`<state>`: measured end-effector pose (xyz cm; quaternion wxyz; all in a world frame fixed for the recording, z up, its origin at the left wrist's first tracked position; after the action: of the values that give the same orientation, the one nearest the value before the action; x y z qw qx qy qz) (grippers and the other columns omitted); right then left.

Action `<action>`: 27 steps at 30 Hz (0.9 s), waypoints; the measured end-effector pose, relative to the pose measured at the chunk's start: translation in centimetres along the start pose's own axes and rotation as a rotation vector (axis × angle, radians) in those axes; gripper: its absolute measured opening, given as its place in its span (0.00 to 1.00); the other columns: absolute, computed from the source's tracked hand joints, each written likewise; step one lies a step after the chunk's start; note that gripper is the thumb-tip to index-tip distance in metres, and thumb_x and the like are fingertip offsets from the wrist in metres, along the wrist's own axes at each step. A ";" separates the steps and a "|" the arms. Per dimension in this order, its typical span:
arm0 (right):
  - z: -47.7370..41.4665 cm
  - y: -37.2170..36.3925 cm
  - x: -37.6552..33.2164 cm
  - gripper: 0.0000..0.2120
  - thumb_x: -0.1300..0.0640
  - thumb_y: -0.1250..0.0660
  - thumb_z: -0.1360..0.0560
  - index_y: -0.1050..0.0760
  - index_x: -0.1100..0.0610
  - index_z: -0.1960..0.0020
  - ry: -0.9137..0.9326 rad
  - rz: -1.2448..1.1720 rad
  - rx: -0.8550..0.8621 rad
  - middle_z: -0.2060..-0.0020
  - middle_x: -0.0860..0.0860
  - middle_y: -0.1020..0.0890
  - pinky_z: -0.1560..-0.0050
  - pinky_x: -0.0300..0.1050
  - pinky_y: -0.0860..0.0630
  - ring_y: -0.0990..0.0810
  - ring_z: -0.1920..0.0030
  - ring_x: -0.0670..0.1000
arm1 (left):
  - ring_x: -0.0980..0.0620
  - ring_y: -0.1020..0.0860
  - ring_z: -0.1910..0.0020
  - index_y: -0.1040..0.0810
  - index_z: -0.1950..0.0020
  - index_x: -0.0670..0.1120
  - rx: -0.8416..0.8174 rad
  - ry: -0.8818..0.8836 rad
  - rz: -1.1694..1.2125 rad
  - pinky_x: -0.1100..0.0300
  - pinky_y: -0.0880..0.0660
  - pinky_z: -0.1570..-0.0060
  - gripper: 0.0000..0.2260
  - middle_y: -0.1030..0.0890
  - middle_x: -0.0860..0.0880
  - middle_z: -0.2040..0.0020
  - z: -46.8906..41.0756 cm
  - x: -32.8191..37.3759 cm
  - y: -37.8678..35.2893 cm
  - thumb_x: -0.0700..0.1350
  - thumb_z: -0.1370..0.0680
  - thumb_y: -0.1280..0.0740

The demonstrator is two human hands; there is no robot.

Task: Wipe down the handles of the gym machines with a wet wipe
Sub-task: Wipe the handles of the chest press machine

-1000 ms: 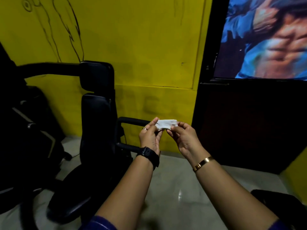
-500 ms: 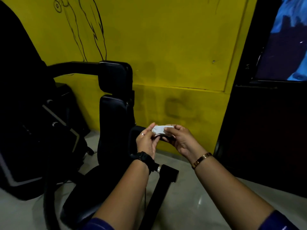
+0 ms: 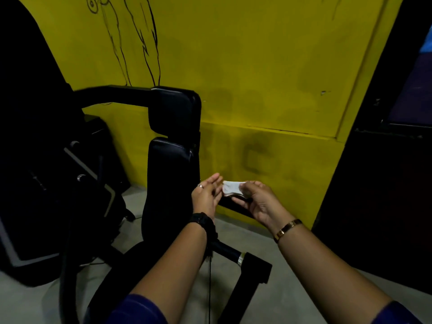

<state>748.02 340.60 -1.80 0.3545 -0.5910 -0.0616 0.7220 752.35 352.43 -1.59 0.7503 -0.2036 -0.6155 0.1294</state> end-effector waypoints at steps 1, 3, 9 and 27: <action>-0.4 0.0 0.1 0.05 0.69 0.42 0.22 0.32 0.61 0.52 0.000 -0.031 0.014 0.54 0.62 0.22 0.66 0.46 0.18 0.20 0.58 0.57 | 0.46 0.22 0.40 0.23 0.39 0.39 -0.007 -0.040 -0.074 0.61 0.26 0.44 0.14 0.21 0.43 0.43 -0.9 0.0 0.3 0.32 0.19 0.45; -1.2 0.3 0.4 0.06 0.68 0.43 0.22 0.34 0.63 0.45 0.006 -0.098 0.071 0.46 0.66 0.23 0.66 0.47 0.17 0.20 0.56 0.59 | 0.47 0.24 0.36 0.22 0.42 0.45 -0.040 -0.171 -0.304 0.64 0.29 0.42 0.14 0.21 0.46 0.42 -2.8 -0.4 1.5 0.34 0.18 0.44; -2.5 0.5 1.9 0.14 0.72 0.36 0.25 0.37 0.57 0.57 0.142 -0.082 0.178 0.42 0.66 0.26 0.56 0.42 0.18 0.21 0.47 0.59 | 0.51 0.50 0.21 0.42 0.22 0.48 -0.520 -0.590 -1.404 0.50 0.57 0.23 0.24 0.42 0.49 0.21 -6.8 -2.5 4.8 0.43 0.18 0.42; 0.5 -0.7 10.4 0.24 0.62 0.47 0.24 0.29 0.63 0.30 0.874 2.119 0.670 0.33 0.58 0.26 0.27 0.59 0.49 0.30 0.30 0.58 | 0.51 0.63 0.23 0.63 0.22 0.51 -0.760 -1.004 -1.640 0.43 0.57 0.26 0.44 0.56 0.48 0.21 -9.6 -4.5 7.0 0.63 0.32 0.46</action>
<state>747.39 347.37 -9.71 -0.2901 -0.4216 0.7739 0.3731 761.14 355.18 -10.30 0.1508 0.1325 -0.8076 -0.5545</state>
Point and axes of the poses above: each hand's wrist, its own z-axis away from the middle knuckle, its own y-axis out of the back of the hand, x = y × z, the point moved 3 cm from there along -z, towards the middle knuckle
